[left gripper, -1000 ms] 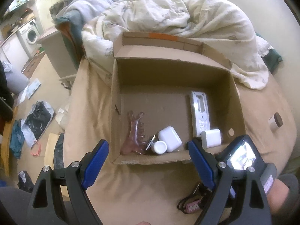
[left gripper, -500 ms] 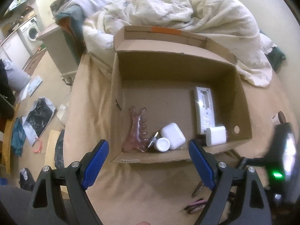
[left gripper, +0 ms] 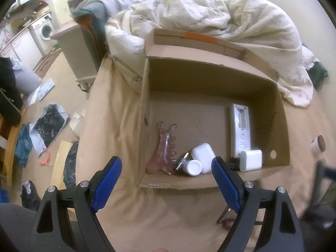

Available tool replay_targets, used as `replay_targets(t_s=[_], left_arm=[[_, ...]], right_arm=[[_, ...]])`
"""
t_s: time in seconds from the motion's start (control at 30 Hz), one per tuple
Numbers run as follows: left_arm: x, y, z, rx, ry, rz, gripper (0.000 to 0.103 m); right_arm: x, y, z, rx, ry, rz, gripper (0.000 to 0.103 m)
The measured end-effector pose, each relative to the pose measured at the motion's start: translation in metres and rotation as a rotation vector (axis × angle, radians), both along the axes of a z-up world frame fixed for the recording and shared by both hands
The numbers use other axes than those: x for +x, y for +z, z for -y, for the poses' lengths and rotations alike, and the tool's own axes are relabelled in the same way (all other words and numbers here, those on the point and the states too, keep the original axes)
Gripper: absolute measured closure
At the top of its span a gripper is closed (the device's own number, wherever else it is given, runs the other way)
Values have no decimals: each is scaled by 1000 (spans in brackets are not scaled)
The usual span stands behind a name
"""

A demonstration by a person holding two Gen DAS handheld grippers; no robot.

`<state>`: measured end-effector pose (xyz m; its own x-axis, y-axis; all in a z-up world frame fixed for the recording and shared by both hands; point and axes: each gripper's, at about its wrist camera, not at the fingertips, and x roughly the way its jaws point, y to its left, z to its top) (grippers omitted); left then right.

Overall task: Organize rigid objects
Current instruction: 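Grasp the white pill bottle with the left gripper while the right gripper holds the flashlight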

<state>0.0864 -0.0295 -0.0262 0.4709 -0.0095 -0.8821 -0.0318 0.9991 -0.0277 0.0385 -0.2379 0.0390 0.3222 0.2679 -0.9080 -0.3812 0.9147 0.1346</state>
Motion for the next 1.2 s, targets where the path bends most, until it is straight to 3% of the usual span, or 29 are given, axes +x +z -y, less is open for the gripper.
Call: replay_targets(t_s=[0.23, 0.37, 0.47, 0.57, 0.6, 0.7, 0.9, 1.2], left_arm=[[-1, -4, 3, 12, -8, 0, 18], [-7, -8, 11, 34, -36, 13, 17], [-17, -14, 20, 61, -63, 23, 18], [-28, -25, 33, 87, -108, 23, 17], [-31, -30, 39, 104, -125, 21, 17], [-37, -47, 56, 129, -164, 3, 17], [-38, -71, 96, 119, -245, -26, 17], [-21, -102, 134, 104, -223, -91, 18]], right_arm=[[-6, 67, 24, 190, -85, 289, 10], [-8, 70, 44, 286, -195, 378, 10], [-6, 45, 58, 369, -261, 366, 10], [-8, 15, 59, 333, -294, 360, 10], [-4, 13, 62, 350, -304, 334, 10], [-7, 26, 68, 393, -300, 433, 10], [-1, 16, 79, 426, -334, 382, 10], [7, 7, 77, 435, -318, 326, 10]])
